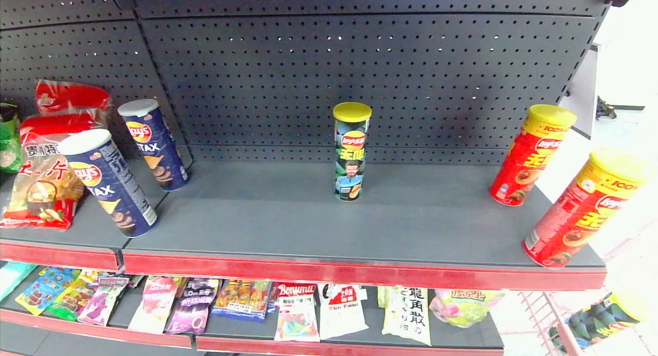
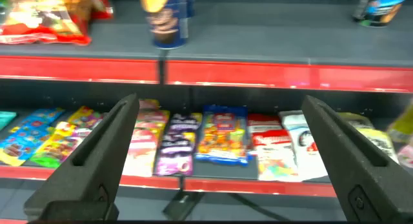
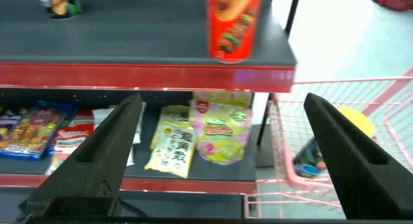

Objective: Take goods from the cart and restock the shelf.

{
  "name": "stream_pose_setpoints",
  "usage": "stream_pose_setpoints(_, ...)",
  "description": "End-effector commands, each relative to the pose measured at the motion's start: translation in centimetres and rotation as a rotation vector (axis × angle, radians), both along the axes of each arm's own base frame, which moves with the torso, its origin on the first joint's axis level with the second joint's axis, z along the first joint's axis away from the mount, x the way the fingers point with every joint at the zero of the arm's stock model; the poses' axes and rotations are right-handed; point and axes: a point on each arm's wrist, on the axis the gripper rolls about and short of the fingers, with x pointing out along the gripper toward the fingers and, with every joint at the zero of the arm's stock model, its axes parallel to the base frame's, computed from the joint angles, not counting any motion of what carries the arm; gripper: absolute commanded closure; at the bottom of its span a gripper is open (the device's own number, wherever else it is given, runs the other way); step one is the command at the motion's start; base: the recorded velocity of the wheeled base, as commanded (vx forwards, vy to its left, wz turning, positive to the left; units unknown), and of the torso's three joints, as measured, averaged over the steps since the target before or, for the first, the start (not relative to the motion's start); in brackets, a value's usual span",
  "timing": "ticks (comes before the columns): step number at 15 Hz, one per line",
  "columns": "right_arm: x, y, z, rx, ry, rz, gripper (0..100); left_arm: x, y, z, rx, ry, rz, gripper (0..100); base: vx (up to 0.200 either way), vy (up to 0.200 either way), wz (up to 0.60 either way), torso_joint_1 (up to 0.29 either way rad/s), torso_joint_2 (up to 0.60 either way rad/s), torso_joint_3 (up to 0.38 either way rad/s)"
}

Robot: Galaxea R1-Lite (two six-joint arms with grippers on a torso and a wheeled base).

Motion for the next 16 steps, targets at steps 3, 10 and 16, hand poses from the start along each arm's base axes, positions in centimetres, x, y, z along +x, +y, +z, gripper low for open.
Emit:
stream_pose_setpoints(3,0.0,0.0,0.01,0.0,0.0,-0.001,0,0.0,0.0,-0.01,-0.001,0.001,0.0,0,0.0,-0.2,0.0,0.007,0.01,0.006)
stream_pose_setpoints(10,0.0,0.0,0.01,-0.001,0.0,-0.001,0,0.0,0.0,-0.01,-0.001,0.001,0.0,0,0.0,-0.2,0.0,0.001,0.0,0.0)
stream_pose_setpoints(16,0.0,0.0,0.01,0.0,0.0,-0.001,0,0.02,0.0,-0.05,-0.001,0.003,0.0,0,0.0,-0.167,0.0,0.004,0.0,0.002)
